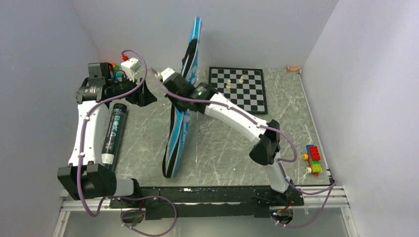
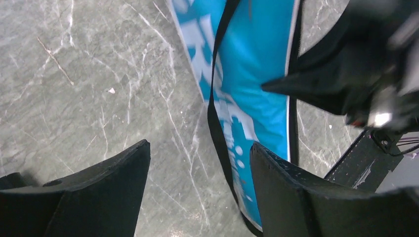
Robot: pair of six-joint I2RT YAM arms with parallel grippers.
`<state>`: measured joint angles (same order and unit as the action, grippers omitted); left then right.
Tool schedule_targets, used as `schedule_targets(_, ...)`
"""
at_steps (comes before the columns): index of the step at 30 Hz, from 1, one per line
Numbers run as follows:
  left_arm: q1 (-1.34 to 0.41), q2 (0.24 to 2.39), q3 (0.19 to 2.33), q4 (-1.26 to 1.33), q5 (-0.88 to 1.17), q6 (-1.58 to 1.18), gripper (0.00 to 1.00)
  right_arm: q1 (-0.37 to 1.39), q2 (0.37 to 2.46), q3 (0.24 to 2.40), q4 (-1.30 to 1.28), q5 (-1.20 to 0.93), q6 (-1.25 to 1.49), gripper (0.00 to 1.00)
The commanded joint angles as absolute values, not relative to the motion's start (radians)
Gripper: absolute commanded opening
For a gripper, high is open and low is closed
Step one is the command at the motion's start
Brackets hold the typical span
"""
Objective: Pack up the badminton gear
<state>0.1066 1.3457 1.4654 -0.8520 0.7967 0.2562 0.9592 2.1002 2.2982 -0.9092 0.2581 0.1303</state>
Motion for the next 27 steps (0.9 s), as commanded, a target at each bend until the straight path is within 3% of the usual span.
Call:
schedule_targets(1,0.132,1.321,1.439,-0.872,0.859,0.303,0.76,1.009,2.076,2.146,-1.029,0.481,-0.101,0.0)
schedule_targets(13,0.138,1.345,1.334,-0.864,0.869,0.353,0.72,1.012,1.957,2.044,-0.899,0.541,-0.222,0.0)
schedule_targets(18,0.141,1.332,1.393,-0.914,0.893,0.391,0.72,1.022,1.879,1.887,-0.765,0.587,-0.308,0.0)
schedule_targets(27,0.141,1.272,1.523,-1.036,0.881,0.629,0.87,1.076,1.84,1.646,-0.547,0.825,-0.369,0.0)
